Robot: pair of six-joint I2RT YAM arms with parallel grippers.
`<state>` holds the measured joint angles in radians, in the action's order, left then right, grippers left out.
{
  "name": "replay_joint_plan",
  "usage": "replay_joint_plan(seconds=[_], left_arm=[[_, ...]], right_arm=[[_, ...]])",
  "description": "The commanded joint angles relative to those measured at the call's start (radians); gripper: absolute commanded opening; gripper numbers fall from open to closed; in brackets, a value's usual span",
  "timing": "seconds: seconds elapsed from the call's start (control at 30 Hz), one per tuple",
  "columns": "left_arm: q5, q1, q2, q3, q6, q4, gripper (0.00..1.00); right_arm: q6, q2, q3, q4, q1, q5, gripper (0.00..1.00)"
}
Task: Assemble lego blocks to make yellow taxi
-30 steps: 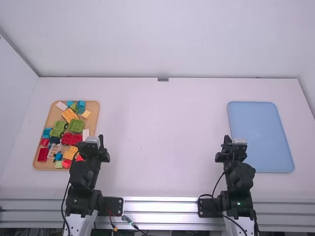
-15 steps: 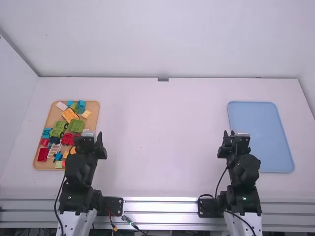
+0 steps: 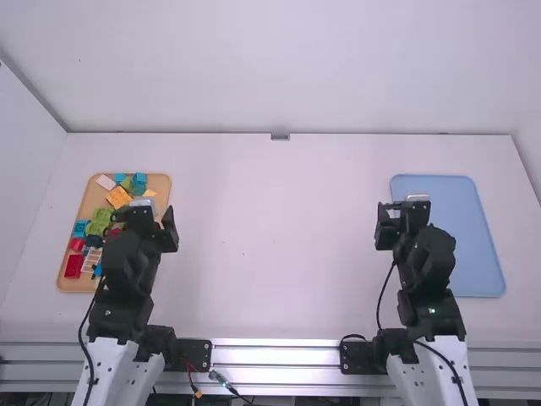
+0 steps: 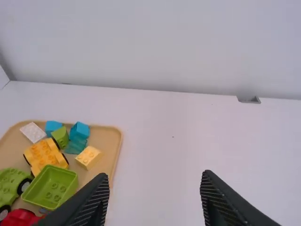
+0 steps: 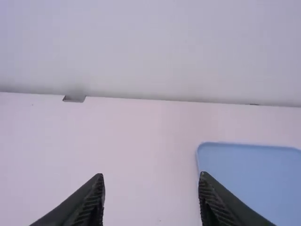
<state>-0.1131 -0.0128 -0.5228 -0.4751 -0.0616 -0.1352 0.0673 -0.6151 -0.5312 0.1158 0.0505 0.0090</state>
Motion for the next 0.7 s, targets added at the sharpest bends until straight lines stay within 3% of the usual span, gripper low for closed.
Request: replay_joint_plan(seconds=[0.0, 0.33, 0.5, 0.67], left_arm=[[-0.030, -0.011, -0.041, -0.063, 0.006, -0.004, 0.56], [-0.207, -0.006, -0.249, -0.273, -0.157, -0.116, 0.75], [-0.228, 0.113, -0.453, -0.493, -0.252, -0.296, 0.83], [-0.088, 0.289, -0.710, -0.740, -0.271, -0.444, 0.90]], right_arm=[[0.013, -0.051, -0.077, 0.006, 0.008, 0.005, 0.57], [0.038, -0.259, -0.265, 0.046, 0.028, 0.009, 0.74], [0.049, -0.360, -0.358, 0.066, 0.037, 0.011, 0.83], [0.059, -0.441, -0.431, 0.082, 0.045, 0.013, 0.90]])
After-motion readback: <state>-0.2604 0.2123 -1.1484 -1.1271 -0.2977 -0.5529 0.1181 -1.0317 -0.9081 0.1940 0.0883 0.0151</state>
